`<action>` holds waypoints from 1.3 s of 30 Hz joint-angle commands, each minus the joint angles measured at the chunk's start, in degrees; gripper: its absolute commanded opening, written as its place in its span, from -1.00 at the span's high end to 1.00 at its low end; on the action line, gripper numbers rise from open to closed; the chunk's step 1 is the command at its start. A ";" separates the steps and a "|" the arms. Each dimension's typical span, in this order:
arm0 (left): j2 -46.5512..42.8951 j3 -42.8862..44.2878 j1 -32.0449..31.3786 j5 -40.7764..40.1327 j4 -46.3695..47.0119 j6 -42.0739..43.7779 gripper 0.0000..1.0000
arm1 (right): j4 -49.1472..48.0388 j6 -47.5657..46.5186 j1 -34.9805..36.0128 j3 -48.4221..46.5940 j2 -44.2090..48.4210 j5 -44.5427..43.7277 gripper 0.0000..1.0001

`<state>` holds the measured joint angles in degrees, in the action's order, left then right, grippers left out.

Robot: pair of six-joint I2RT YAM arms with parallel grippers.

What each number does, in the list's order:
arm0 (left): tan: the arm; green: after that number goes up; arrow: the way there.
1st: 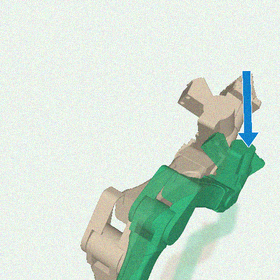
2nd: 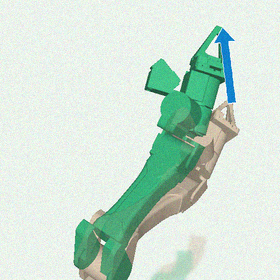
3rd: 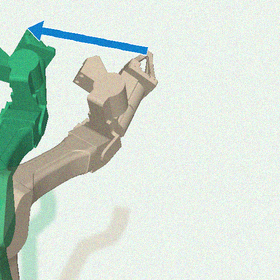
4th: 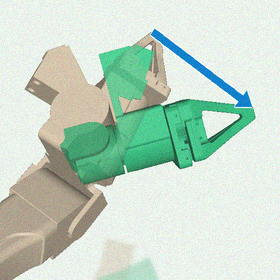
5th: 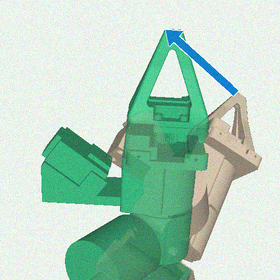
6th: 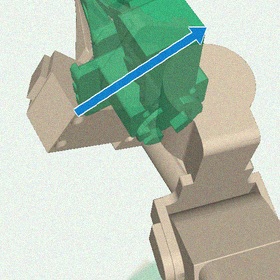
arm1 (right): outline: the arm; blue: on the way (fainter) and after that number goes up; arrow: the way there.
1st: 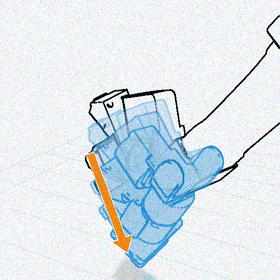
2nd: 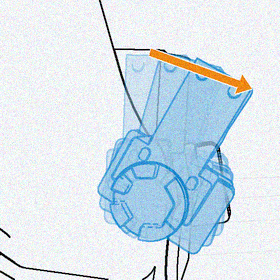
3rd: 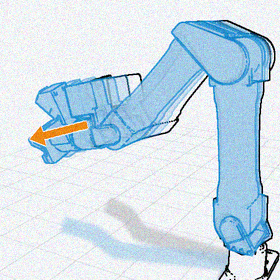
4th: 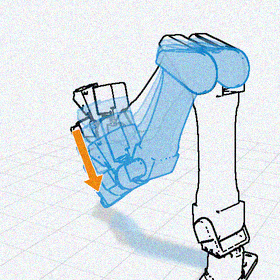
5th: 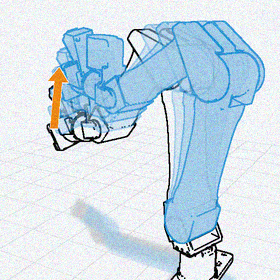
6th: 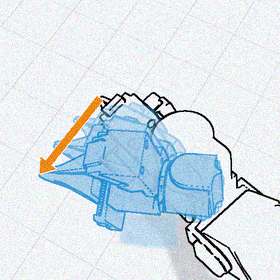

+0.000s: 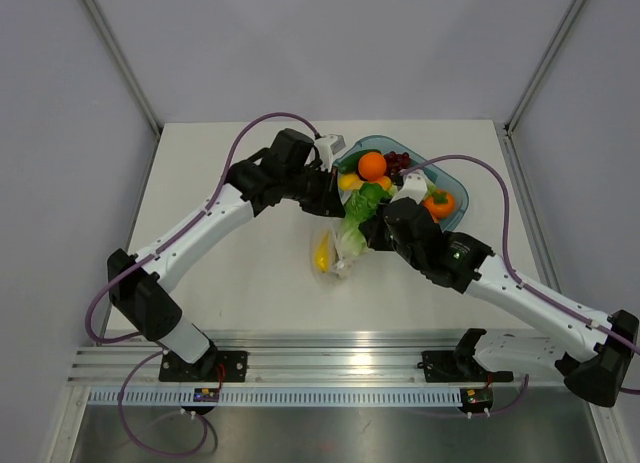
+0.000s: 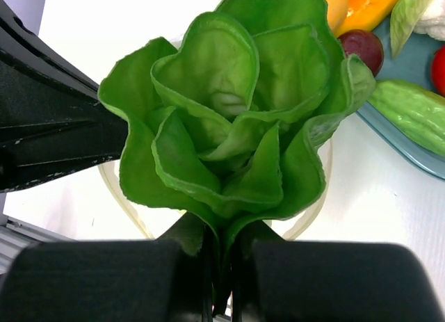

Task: Place the food in the zip-top bag and seal the zipper
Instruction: Place the fake vegetable in the zipper food storage bag.

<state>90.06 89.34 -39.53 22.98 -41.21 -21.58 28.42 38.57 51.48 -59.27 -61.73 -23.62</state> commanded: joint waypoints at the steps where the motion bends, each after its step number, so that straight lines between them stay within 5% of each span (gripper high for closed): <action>1: 0.11 1.10 -0.02 2.42 0.87 1.54 1.00 | -5.57 -0.16 0.72 -2.26 -1.19 -0.03 1.00; 14: 1.78 2.94 -0.46 4.18 1.83 1.54 1.00 | -9.87 3.27 0.64 5.12 -5.67 9.55 1.00; 23: 1.79 3.65 -0.46 6.98 3.59 0.32 1.00 | -10.32 2.39 0.64 7.68 -10.16 7.53 1.00; 39: 4.42 7.69 -3.10 10.06 3.51 -0.39 1.00 | -5.32 1.25 0.64 3.29 -1.47 5.34 1.00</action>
<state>93.93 92.97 -41.43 29.58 -42.50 -21.04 21.28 40.53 51.51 -52.40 -65.95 -17.04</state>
